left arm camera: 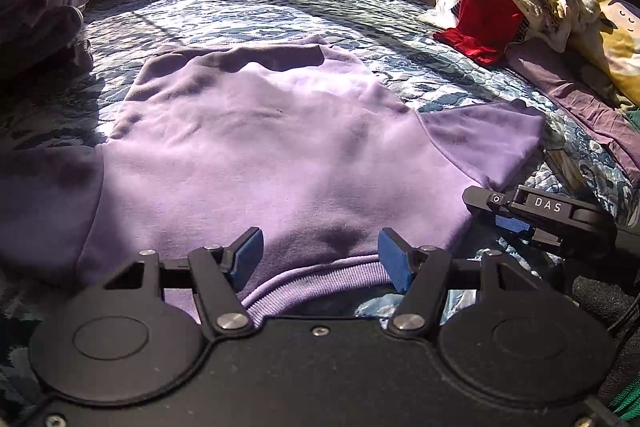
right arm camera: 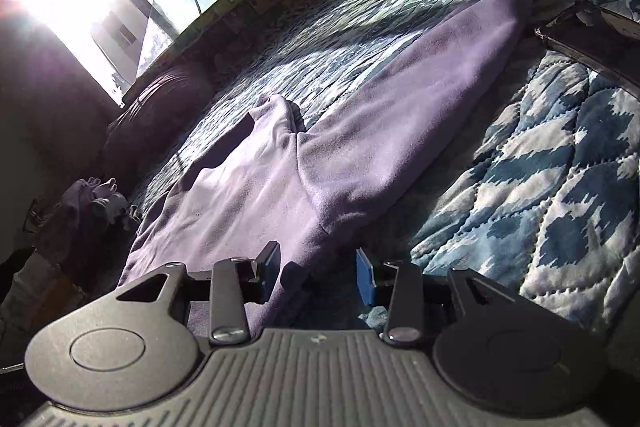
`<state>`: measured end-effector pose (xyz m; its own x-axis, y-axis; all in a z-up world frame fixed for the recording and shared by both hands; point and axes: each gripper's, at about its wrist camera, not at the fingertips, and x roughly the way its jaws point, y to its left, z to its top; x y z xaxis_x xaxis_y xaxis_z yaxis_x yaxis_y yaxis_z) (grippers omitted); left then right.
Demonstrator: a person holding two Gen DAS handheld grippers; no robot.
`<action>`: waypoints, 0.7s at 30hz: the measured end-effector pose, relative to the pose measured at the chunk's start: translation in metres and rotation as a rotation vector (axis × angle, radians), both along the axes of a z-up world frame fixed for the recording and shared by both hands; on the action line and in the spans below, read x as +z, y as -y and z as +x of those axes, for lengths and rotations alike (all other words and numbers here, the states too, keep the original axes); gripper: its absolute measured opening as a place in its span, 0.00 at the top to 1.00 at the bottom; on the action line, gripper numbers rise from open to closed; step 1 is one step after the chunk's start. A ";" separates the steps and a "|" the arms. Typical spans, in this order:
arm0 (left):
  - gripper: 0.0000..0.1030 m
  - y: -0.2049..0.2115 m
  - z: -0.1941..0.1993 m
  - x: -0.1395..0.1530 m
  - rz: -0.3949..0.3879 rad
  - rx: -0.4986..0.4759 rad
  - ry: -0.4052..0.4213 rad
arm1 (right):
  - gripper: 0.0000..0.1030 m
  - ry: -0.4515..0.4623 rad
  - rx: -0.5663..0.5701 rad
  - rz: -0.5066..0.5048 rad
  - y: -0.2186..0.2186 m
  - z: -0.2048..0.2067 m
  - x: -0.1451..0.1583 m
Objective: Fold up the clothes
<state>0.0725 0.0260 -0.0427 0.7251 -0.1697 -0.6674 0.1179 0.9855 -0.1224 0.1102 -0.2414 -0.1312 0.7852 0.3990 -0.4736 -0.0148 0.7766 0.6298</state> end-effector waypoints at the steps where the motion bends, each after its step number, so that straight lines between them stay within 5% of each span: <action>1: 0.39 0.005 0.008 0.004 0.002 -0.015 0.004 | 0.60 -0.001 -0.003 0.004 0.001 0.002 -0.002; 10: 0.39 0.068 0.118 0.012 0.006 -0.166 -0.035 | 0.56 0.085 0.035 -0.195 -0.024 0.000 0.003; 15: 0.40 0.092 0.190 0.006 -0.002 -0.140 -0.078 | 0.57 0.108 0.039 -0.283 -0.033 -0.001 0.006; 21: 0.45 0.112 0.255 0.000 0.076 -0.133 -0.099 | 0.57 0.124 0.028 -0.338 -0.040 -0.002 0.007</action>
<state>0.3272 -0.0861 -0.0427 0.6294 -0.2061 -0.7493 0.2393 0.9687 -0.0655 0.1079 -0.2017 -0.1243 0.8360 0.2584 -0.4840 -0.0994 0.9389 0.3295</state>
